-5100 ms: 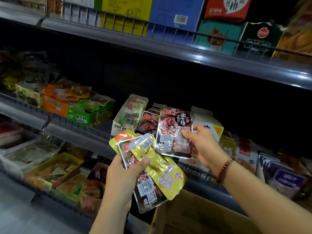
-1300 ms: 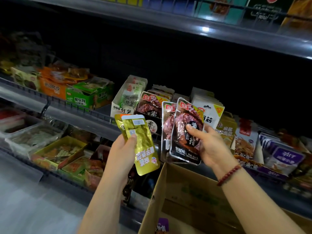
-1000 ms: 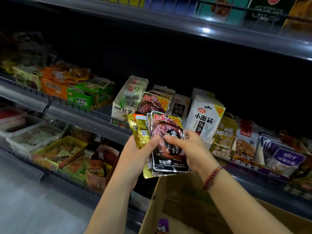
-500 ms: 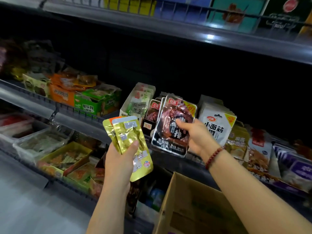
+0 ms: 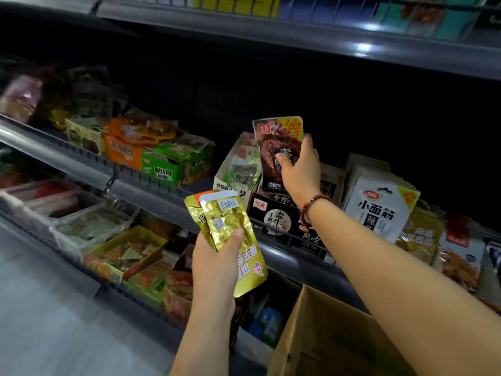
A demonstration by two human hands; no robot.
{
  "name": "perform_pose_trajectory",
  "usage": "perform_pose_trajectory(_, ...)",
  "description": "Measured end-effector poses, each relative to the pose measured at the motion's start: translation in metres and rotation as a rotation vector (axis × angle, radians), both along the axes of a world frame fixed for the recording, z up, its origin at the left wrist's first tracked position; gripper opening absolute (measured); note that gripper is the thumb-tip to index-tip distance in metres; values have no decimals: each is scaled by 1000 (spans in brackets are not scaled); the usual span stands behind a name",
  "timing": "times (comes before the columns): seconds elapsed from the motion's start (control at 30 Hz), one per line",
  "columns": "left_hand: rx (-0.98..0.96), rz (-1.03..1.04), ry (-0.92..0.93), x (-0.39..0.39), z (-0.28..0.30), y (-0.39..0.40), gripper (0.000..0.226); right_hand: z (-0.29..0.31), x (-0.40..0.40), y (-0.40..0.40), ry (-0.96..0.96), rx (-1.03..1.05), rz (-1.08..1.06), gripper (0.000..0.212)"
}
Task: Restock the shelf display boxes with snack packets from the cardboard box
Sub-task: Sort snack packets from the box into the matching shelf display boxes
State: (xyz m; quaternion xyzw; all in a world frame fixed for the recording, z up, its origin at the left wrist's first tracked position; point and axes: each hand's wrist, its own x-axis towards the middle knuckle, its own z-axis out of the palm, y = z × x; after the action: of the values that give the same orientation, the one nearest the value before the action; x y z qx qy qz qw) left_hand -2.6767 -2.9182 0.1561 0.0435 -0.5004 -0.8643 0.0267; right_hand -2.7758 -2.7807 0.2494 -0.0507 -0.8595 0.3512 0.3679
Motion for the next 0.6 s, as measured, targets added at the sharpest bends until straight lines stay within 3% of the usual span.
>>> perform_pose_trajectory(0.17, 7, -14, 2, 1, 0, 1, 18, -17, 3, 2, -130, -111, 22, 72)
perform_pose_trajectory(0.27, 2, -28, 4, 2, 1, 2, 16, -28, 3, 8, -190, -165, 9, 64)
perform_pose_trajectory(0.4, -1, -47, 2, 3, 1, 4, 15, -36, 5, 19, -212, -39, -55, 39)
perform_pose_trajectory(0.5, -13, -73, -4, 2, 0, 6, 16, -32, 8, 24, -148, -96, -67, 42)
perform_pose_trajectory(0.6, -7, -95, -5, 2, -1, 7, 17, -27, 8, 31, -248, -49, -100, 31)
